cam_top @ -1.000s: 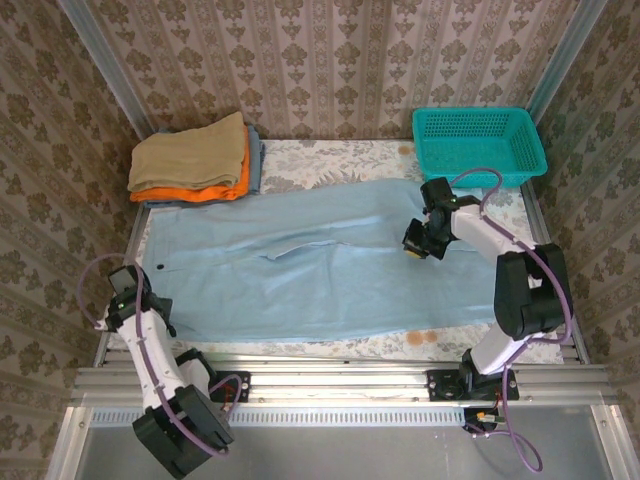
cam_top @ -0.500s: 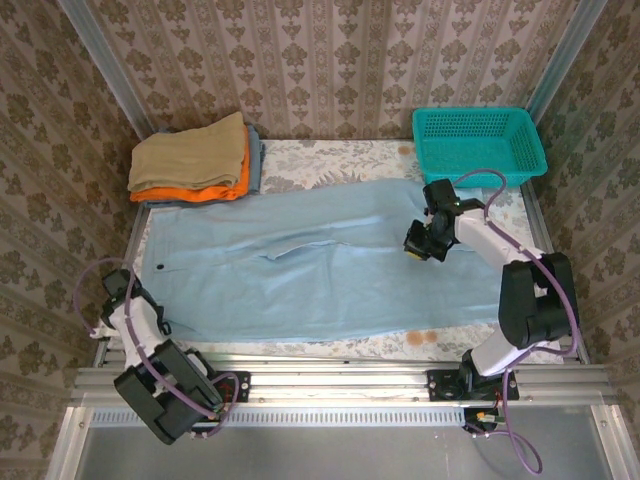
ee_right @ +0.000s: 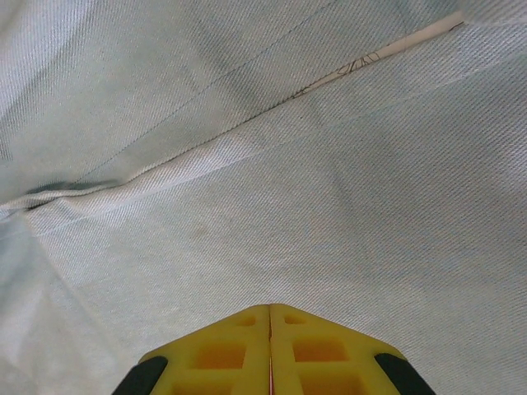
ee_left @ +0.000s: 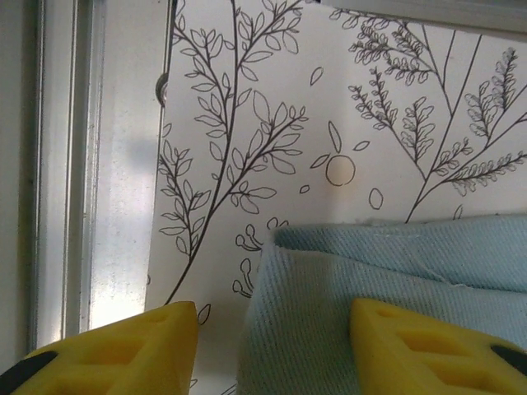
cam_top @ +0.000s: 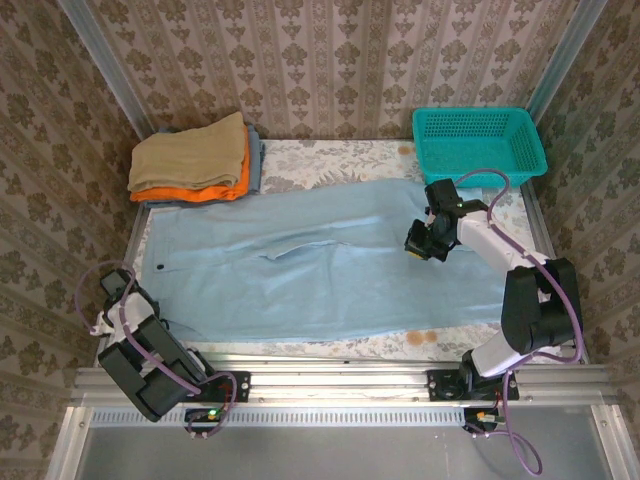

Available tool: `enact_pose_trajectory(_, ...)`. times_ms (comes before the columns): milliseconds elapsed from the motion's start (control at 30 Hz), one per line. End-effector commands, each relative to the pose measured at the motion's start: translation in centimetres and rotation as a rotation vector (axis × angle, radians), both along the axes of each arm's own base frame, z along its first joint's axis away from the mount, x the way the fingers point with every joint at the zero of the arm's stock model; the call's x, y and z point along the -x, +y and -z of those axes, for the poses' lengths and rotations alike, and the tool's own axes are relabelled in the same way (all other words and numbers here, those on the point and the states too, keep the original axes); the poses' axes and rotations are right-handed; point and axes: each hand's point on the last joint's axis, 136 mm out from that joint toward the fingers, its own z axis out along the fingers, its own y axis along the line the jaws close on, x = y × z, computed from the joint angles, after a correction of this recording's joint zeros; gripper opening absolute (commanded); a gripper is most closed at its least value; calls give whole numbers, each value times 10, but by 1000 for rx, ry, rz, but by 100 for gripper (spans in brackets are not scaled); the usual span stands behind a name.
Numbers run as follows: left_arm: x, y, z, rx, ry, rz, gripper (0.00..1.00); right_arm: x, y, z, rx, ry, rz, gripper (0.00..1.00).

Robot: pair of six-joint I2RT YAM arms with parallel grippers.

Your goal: Fold and stack the trousers

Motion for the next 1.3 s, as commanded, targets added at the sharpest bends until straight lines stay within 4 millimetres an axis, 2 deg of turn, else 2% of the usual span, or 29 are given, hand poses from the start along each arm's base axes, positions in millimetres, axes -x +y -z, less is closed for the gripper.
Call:
enact_pose_trajectory(0, 4, -4, 6, 15, 2, -1, 45, 9, 1, -6, -3, 10, -18, 9)
enact_pose_trajectory(100, 2, -5, 2, 7, -25, 3, 34, 13, -1, -6, 6, 23, -11, 9)
enact_pose_trajectory(233, -7, -7, -10, -4, -98, 24, 19, 29, -9, -7, 22, 72, 19, 13)
enact_pose_trajectory(300, -12, -10, -16, -15, -139, 33, 14, 42, -16, -7, 17, 105, 50, 19)
enact_pose_trajectory(333, -15, -11, -20, -19, -162, 42, 11, 50, -20, -6, 5, 123, 74, 26)
enact_pose_trajectory(433, -23, -16, -26, -25, -201, 69, 8, 80, -26, 0, -44, 185, 155, 40)
enact_pose_trajectory(467, -25, -18, -27, -23, -210, 75, 8, 91, -27, 2, -51, 210, 178, 42)
enact_pose_trajectory(733, -39, -27, -32, -1, -275, 110, 5, 171, -35, 22, -77, 351, 485, 42)
enact_pose_trajectory(933, -47, -29, -38, 10, -310, 125, 0, 208, -53, 31, -6, 349, 646, 42)
enact_pose_trajectory(1067, -50, -30, -40, 13, -326, 131, 0, 207, -53, 44, -18, 346, 685, 42)
enact_pose_trajectory(1267, -52, -32, -44, 11, -343, 141, 0, 182, -48, 57, -36, 325, 663, 44)
